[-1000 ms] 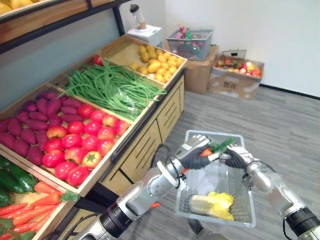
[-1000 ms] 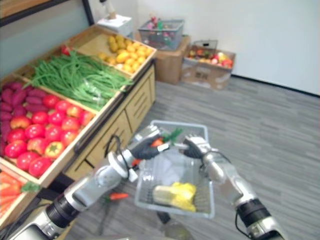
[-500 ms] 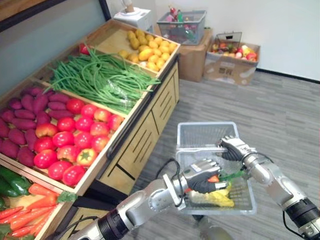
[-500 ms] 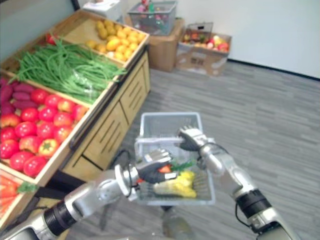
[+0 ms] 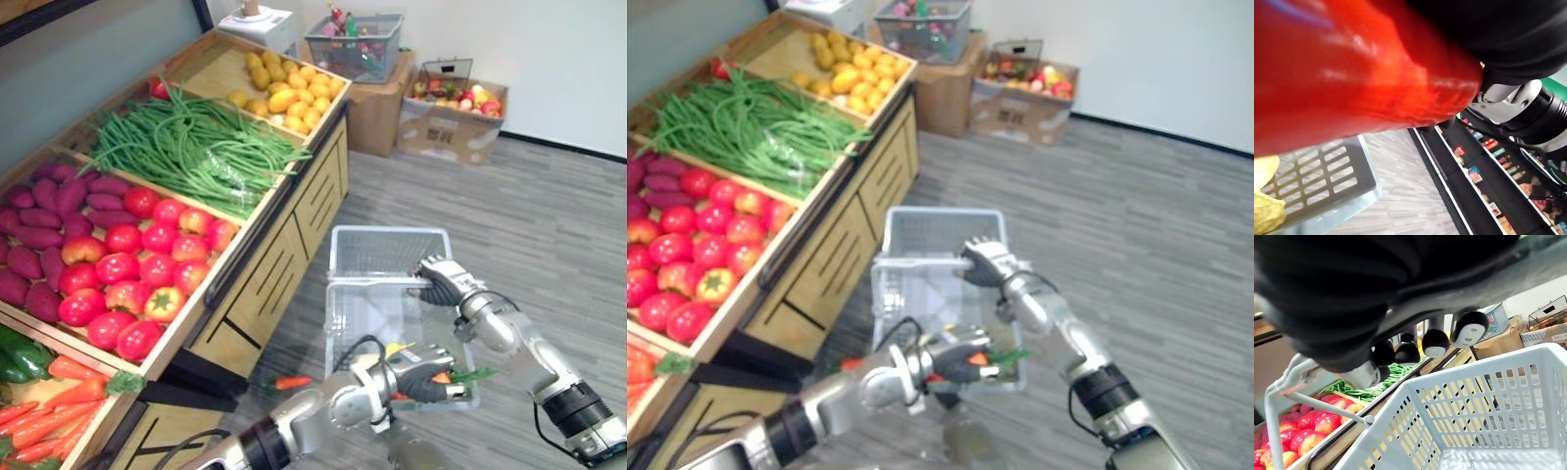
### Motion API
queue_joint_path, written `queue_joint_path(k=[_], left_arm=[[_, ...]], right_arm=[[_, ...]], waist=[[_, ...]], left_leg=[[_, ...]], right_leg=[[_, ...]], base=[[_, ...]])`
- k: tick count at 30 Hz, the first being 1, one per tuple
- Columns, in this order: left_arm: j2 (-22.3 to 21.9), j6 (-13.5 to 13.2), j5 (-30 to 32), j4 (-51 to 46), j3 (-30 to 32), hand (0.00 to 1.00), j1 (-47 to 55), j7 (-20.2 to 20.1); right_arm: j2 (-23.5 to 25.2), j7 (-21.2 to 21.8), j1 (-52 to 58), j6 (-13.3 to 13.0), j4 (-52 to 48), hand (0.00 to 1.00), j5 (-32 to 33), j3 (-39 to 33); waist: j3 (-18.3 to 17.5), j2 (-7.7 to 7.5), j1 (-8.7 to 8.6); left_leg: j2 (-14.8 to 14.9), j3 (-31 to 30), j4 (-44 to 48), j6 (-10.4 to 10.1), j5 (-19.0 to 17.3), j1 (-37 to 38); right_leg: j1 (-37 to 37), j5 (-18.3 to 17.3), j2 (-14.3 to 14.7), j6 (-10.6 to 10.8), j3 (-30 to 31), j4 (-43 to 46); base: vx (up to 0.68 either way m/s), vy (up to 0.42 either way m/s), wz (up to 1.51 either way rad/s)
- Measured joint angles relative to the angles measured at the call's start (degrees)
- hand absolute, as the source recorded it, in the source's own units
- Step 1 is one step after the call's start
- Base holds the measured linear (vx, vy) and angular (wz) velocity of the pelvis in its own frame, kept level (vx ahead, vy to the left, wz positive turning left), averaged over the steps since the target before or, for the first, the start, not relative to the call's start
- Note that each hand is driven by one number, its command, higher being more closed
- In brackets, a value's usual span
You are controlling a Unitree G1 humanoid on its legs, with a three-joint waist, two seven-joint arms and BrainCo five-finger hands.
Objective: Pick vegetable in the basket
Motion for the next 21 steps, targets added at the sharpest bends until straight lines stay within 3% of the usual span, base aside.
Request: queue_joint_path(k=[7,14,15,21], left_arm=[[-7.0,2.5,5.2,12.0,0.0,1.0,-3.8,2.2],[-10.9,7.5,12.7,24.6,4.9,1.0,-6.6,7.1],[-10.9,8.3,13.5,25.6,5.4,0.0,-7.2,7.4],[-11.3,9.3,16.5,30.5,6.6,0.0,-8.2,7.6]], right_arm=[[2.7,-0.2,0.0,0.2,0.0,1.0,0.0,-1.1],[5.4,-0.7,-0.9,1.0,3.8,1.0,0.0,-3.1],[5.5,-0.8,-1.6,1.0,4.9,1.0,0.0,-3.1],[6.0,-1.0,-2.3,1.3,8.0,1.0,0.0,-3.2]], waist=[[0.8,-1.24,-0.14],[1.4,-1.95,-0.39],[1.8,-2.2,-0.48],[2.1,-2.55,-0.63]], left_leg=[[0.0,0.1,0.4,0.6,-0.4,-0.7],[-1.2,-0.2,-0.5,1.3,0.1,-0.7],[-2.0,-0.2,-1.1,1.6,0.3,-0.7],[-3.5,-1.0,-2.0,1.8,0.3,-1.0]], right_leg=[[-0.8,-0.1,0.0,0.2,0.2,0.3],[-1.0,-0.3,-0.7,0.4,0.4,0.3],[-1.0,-0.4,-1.2,0.5,0.5,0.3],[-0.8,-0.2,-2.5,1.0,0.7,-0.8]], base=[[0.01,0.038,-0.01],[0.03,0.042,0.01],[0.02,0.061,0.05],[0.01,0.047,0.05]])
